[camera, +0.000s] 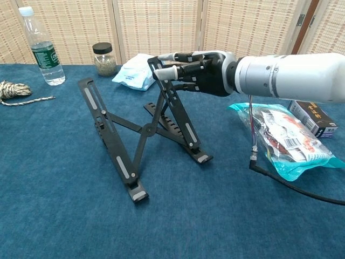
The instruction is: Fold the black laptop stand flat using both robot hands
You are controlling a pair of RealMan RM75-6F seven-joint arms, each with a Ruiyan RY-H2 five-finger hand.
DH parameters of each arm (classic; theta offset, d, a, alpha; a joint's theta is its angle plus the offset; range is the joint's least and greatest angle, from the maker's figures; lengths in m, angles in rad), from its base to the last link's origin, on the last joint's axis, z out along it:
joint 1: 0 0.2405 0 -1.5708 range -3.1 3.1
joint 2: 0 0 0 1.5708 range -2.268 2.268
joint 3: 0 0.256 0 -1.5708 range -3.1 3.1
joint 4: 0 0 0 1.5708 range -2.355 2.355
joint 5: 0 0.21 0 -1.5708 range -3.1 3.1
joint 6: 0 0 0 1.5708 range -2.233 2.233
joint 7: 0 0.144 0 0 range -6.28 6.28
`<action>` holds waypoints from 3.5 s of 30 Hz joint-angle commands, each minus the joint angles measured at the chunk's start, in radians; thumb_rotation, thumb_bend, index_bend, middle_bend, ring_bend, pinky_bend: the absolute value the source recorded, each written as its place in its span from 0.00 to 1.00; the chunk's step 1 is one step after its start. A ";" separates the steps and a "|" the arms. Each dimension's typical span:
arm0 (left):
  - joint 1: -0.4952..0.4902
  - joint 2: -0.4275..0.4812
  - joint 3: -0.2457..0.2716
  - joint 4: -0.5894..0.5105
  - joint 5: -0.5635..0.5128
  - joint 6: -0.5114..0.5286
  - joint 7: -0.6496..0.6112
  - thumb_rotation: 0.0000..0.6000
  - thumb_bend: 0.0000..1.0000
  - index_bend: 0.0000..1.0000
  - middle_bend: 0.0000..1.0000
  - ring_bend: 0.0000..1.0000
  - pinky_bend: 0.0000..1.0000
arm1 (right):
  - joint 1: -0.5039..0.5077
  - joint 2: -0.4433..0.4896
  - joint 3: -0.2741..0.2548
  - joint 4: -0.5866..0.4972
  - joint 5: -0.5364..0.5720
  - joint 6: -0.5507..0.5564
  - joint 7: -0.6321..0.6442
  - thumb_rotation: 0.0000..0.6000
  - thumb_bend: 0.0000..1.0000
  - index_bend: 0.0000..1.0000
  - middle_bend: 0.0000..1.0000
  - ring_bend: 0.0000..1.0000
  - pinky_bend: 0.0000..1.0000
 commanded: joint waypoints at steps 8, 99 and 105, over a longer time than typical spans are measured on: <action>-0.006 -0.006 0.001 0.003 0.010 -0.008 0.005 1.00 0.25 0.03 0.00 0.00 0.00 | -0.093 0.050 -0.021 -0.077 -0.089 0.060 0.017 1.00 0.00 0.07 0.18 0.05 0.17; -0.010 -0.023 0.009 -0.035 0.037 -0.009 0.068 1.00 0.25 0.03 0.00 0.00 0.00 | -0.207 0.366 -0.549 -0.357 -0.725 0.639 0.111 1.00 0.00 0.01 0.06 0.00 0.05; -0.009 -0.023 0.010 -0.036 0.038 -0.009 0.070 1.00 0.25 0.03 0.00 0.00 0.00 | -0.171 0.311 -0.528 -0.331 -0.679 0.601 0.210 1.00 0.00 0.00 0.06 0.00 0.05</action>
